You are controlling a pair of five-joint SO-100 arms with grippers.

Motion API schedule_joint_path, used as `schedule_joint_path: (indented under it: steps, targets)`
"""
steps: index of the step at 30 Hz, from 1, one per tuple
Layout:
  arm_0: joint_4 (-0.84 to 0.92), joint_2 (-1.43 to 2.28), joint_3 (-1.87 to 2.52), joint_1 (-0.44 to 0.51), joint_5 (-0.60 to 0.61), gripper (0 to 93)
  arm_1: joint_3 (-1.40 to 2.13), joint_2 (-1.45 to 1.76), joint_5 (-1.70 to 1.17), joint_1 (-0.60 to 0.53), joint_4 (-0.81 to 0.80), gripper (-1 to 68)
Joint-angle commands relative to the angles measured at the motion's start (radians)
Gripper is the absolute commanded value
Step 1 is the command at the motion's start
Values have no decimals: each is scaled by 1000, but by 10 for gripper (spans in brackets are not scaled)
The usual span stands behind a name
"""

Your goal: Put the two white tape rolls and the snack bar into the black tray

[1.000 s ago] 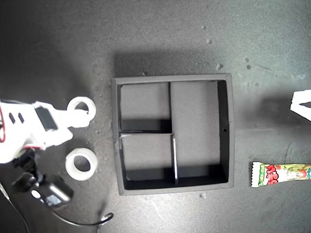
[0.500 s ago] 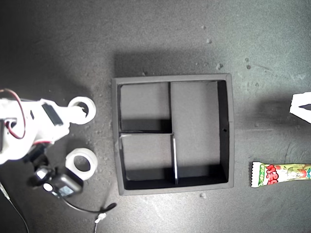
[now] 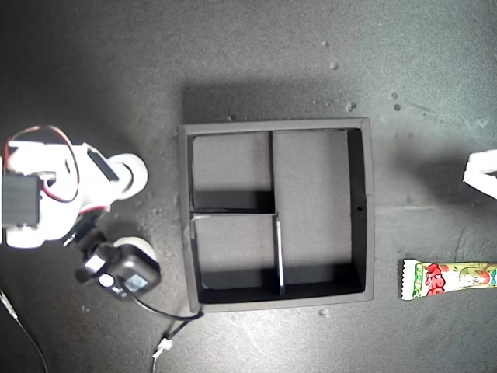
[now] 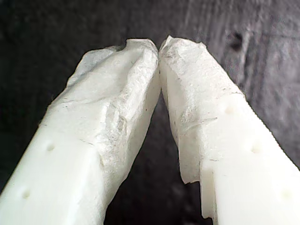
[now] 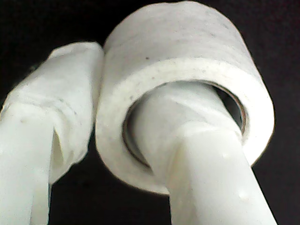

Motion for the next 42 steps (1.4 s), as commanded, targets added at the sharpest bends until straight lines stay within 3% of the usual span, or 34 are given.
schedule_joint_path:
  steps: [1, 4, 8, 13, 16, 22, 23, 28, 37, 42]
  targets:
    - [137, 87, -193, -38, 57, 2, 8, 6, -494, 8, -176, -6]
    - [230, 89, -419, -23, 95, 2, -57, 6, -815, -41, -244, -6]
    - [310, -67, -755, 72, 109, 2, -244, -8, -1057, -94, -206, -5]
    - [327, -307, -1040, 202, 83, 2, -431, -11, -1239, -229, -186, -5]
    - [371, -460, -1201, 259, 57, 2, -446, -32, -1275, -295, -256, -5]
    - [735, -959, -1841, 275, 2, 2, -784, -580, -1290, -376, -344, -4]
    - [798, -1081, -2028, 270, -5, 1, -877, -684, -1266, -382, -301, -4]
    - [795, -1143, -1997, 230, -12, 1, -1154, -994, -1023, -394, -104, -4]
    - [795, -1134, -1898, 272, -87, 4, -916, -999, -344, -499, -9, 3]
    - [795, -1132, -1879, 288, -106, 69, -787, -997, -91, -566, -9, 154]
